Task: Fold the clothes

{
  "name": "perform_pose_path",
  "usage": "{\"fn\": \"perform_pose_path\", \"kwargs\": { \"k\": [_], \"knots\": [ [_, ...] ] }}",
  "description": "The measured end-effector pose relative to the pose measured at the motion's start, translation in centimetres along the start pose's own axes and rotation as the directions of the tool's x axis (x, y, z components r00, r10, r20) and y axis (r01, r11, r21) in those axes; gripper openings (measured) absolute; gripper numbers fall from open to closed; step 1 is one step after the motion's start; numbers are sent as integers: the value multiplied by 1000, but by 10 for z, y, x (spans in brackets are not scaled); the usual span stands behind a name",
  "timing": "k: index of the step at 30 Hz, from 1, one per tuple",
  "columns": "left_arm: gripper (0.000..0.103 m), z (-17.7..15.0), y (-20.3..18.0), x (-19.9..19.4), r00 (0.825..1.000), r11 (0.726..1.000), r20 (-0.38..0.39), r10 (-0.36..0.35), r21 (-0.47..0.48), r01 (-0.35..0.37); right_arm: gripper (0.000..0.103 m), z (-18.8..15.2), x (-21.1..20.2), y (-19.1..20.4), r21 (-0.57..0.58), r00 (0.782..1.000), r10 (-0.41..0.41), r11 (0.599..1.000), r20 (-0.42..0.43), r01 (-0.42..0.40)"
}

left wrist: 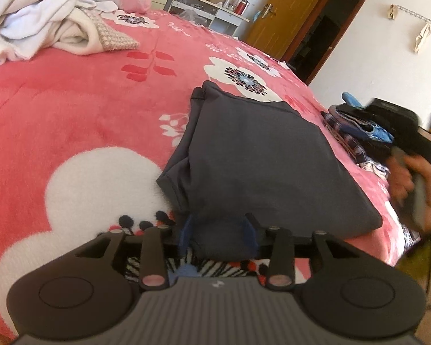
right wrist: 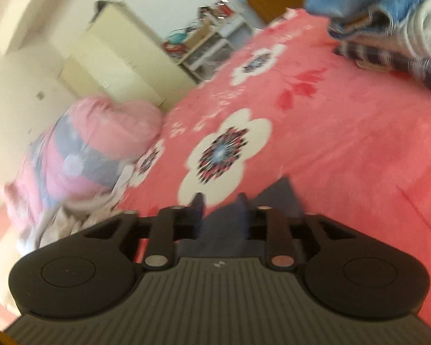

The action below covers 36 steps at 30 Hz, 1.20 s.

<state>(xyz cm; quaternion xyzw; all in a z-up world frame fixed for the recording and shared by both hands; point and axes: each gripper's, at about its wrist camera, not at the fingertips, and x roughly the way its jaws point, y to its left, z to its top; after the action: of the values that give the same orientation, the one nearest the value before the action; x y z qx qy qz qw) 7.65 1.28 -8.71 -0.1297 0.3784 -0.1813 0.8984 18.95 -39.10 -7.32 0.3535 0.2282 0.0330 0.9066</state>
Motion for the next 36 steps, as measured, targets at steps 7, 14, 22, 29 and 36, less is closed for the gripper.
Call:
{"fn": "perform_pose_path", "kwargs": {
  "k": [7, 14, 22, 29, 36],
  "knots": [
    [54, 3, -8, -18, 999, 999, 17, 38, -9, -38, 79, -61, -83, 38, -235, 996, -91, 968, 16, 92],
    [59, 3, -14, -38, 996, 997, 39, 75, -19, -74, 98, -82, -110, 63, -369, 990, -130, 919, 53, 140],
    [62, 0, -16, -58, 993, 994, 62, 105, -24, -103, 102, -88, -118, 77, -380, 985, -150, 909, 87, 172],
    [64, -1, -17, -65, 991, 994, 79, 106, -23, -105, 102, -97, -122, 84, -390, 968, -218, 887, 124, 250],
    [65, -2, -16, -67, 991, 994, 83, 106, -27, -104, 102, -99, -127, 87, -392, 973, -200, 891, 117, 230]
  ]
}}
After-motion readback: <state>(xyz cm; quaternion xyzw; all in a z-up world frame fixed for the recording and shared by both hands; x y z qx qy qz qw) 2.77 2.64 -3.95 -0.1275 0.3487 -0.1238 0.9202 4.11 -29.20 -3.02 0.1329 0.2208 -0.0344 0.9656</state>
